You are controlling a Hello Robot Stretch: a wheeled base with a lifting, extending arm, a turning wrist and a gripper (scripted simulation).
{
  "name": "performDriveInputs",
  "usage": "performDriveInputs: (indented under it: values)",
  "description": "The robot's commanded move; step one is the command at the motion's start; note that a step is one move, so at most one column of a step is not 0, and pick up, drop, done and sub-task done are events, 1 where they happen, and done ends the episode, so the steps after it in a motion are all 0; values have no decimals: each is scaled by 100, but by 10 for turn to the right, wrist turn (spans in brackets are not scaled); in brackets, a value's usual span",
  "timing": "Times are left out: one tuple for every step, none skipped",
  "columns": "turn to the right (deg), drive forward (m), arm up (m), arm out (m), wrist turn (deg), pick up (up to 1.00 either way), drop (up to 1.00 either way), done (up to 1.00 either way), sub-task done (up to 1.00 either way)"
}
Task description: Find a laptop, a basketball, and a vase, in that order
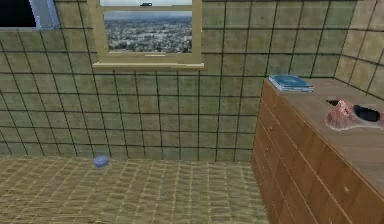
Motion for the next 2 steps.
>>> performDriveInputs:
  values:
    - [0, 30, 0, 0, 0, 0, 0, 0, 0]
    - [-270, 0, 0, 0, 0, 0, 0, 0, 0]
